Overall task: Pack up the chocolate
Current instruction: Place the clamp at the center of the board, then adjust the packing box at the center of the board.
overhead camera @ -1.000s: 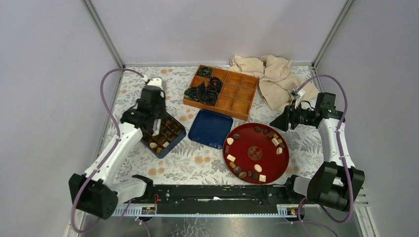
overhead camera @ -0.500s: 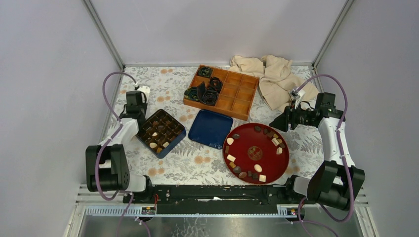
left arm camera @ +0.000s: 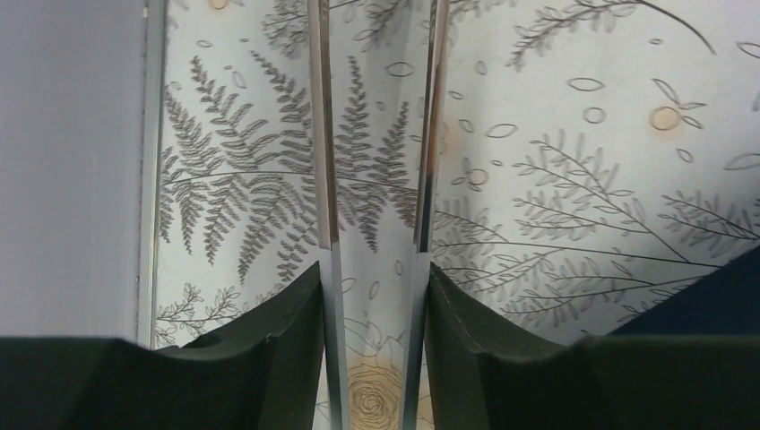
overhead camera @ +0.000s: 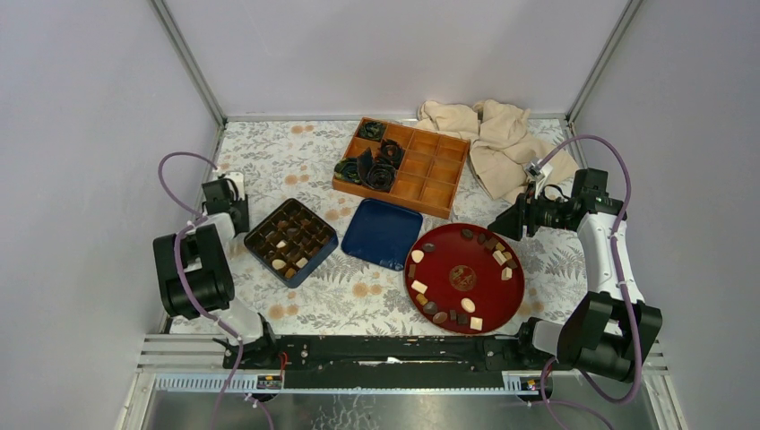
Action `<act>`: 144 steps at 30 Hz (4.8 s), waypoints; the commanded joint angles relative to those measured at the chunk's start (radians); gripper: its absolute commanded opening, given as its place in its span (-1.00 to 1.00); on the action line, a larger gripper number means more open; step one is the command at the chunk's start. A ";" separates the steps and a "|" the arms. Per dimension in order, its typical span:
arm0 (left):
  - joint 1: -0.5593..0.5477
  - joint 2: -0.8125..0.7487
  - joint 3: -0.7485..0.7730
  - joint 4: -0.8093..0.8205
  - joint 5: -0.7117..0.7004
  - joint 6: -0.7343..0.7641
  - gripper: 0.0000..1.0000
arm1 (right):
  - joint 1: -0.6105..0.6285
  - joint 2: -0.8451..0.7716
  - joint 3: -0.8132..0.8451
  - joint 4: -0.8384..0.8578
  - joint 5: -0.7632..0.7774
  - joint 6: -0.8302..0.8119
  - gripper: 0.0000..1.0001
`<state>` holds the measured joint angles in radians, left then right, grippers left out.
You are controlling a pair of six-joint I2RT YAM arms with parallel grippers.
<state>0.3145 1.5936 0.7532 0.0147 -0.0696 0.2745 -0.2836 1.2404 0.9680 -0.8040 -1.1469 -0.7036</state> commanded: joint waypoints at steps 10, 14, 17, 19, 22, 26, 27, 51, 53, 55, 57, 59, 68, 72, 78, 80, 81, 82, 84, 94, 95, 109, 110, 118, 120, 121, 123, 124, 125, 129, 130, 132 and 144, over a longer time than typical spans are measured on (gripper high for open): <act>0.051 -0.030 0.042 0.024 0.103 -0.117 0.63 | -0.005 -0.019 0.054 -0.038 -0.048 -0.038 0.20; 0.055 -0.106 0.099 -0.011 0.047 -0.190 0.69 | -0.005 -0.021 0.054 -0.040 -0.048 -0.041 0.20; 0.056 -0.181 0.141 -0.055 0.078 -0.252 0.92 | -0.005 -0.022 0.055 -0.046 -0.048 -0.053 0.21; 0.056 -0.237 0.148 -0.060 0.136 -0.271 0.97 | -0.005 -0.024 0.055 -0.049 -0.051 -0.059 0.21; 0.055 -0.335 0.124 -0.038 0.222 -0.343 0.97 | -0.005 -0.027 0.053 -0.056 -0.064 -0.074 0.22; 0.037 -0.455 0.036 0.038 0.244 -0.465 0.98 | -0.005 -0.031 0.047 -0.068 -0.088 -0.106 0.34; 0.027 -0.485 0.012 0.053 0.248 -0.453 0.97 | -0.005 -0.032 0.044 -0.069 -0.093 -0.110 0.36; -0.115 -0.146 0.212 -0.421 0.390 0.157 -0.08 | -0.004 0.012 0.053 -0.099 -0.102 -0.129 0.38; -0.117 -0.109 0.241 -0.435 0.411 0.158 -0.09 | -0.004 0.013 0.054 -0.099 -0.098 -0.129 0.38; -0.122 -0.086 0.246 -0.441 0.427 0.161 -0.11 | -0.004 0.013 0.054 -0.097 -0.095 -0.128 0.38; -0.125 -0.068 0.238 -0.435 0.428 0.164 -0.12 | -0.005 0.016 0.054 -0.097 -0.095 -0.127 0.37; -0.133 -0.058 0.230 -0.427 0.433 0.169 -0.16 | -0.005 0.017 0.054 -0.097 -0.094 -0.128 0.38; -0.166 0.033 0.257 -0.428 0.420 0.191 -0.36 | -0.004 0.019 0.057 -0.100 -0.090 -0.129 0.38; -0.172 0.023 0.250 -0.411 0.392 0.199 -0.91 | -0.005 0.019 0.058 -0.106 -0.091 -0.132 0.38; -0.172 -0.050 0.217 -0.378 0.360 0.198 -1.00 | -0.005 0.022 0.061 -0.110 -0.090 -0.137 0.38; -0.171 -0.106 0.192 -0.352 0.341 0.193 -1.00 | -0.005 0.022 0.061 -0.112 -0.090 -0.138 0.38; -0.172 -0.139 0.175 -0.336 0.331 0.190 -1.00 | -0.005 0.022 0.061 -0.113 -0.092 -0.138 0.38; -0.171 -0.188 0.157 -0.321 0.325 0.187 -1.00 | -0.005 0.022 0.060 -0.114 -0.092 -0.139 0.38; -0.170 -0.264 0.117 -0.288 0.311 0.176 -1.00 | -0.005 0.022 0.060 -0.114 -0.094 -0.140 0.38; -0.172 -0.521 -0.104 -0.050 0.289 0.012 -1.00 | -0.005 0.028 0.060 -0.116 -0.092 -0.144 0.38; -0.172 -0.534 -0.121 -0.027 0.280 -0.007 -1.00 | -0.005 0.029 0.060 -0.115 -0.092 -0.144 0.38; -0.172 -0.695 -0.250 0.148 0.220 -0.089 -1.00 | -0.005 0.048 0.059 -0.115 -0.086 -0.146 0.38; -0.173 -0.703 -0.252 0.145 0.222 -0.092 -1.00 | -0.004 0.049 0.058 -0.116 -0.086 -0.146 0.38; -0.173 -0.754 -0.275 0.120 0.218 -0.144 -1.00 | -0.005 0.053 0.058 -0.117 -0.086 -0.149 0.38; -0.172 -0.760 -0.278 0.118 0.204 -0.161 -1.00 | -0.005 0.054 0.058 -0.119 -0.086 -0.149 0.38; -0.171 -0.753 -0.275 0.109 0.186 -0.177 -1.00 | -0.005 0.054 0.058 -0.119 -0.088 -0.149 0.38; -0.166 -0.710 -0.244 0.050 0.113 -0.243 -1.00 | -0.004 0.055 0.058 -0.119 -0.088 -0.149 0.38; -0.158 -0.673 -0.219 0.008 0.085 -0.266 -1.00 | -0.005 0.055 0.058 -0.119 -0.087 -0.149 0.38; -0.147 -0.632 -0.191 -0.035 0.076 -0.284 -1.00 | -0.005 0.056 0.058 -0.119 -0.087 -0.149 0.38; -0.108 -0.473 -0.103 -0.138 0.118 -0.345 -1.00 | -0.005 0.057 0.058 -0.122 -0.086 -0.152 0.38; -0.095 -0.442 -0.090 -0.154 0.130 -0.352 -1.00 | -0.005 0.058 0.058 -0.124 -0.085 -0.154 0.38; -0.075 -0.392 -0.074 -0.171 0.147 -0.360 -1.00 | -0.004 0.060 0.057 -0.127 -0.085 -0.158 0.38; -0.037 -0.227 -0.029 -0.190 0.192 -0.425 -1.00 | 0.099 0.120 0.143 -0.291 -0.099 -0.435 0.46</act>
<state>0.2653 1.3560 0.6895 -0.2028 0.0933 -0.0830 -0.2661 1.3254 1.0286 -0.9901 -1.2060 -0.9676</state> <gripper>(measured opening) 0.033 0.720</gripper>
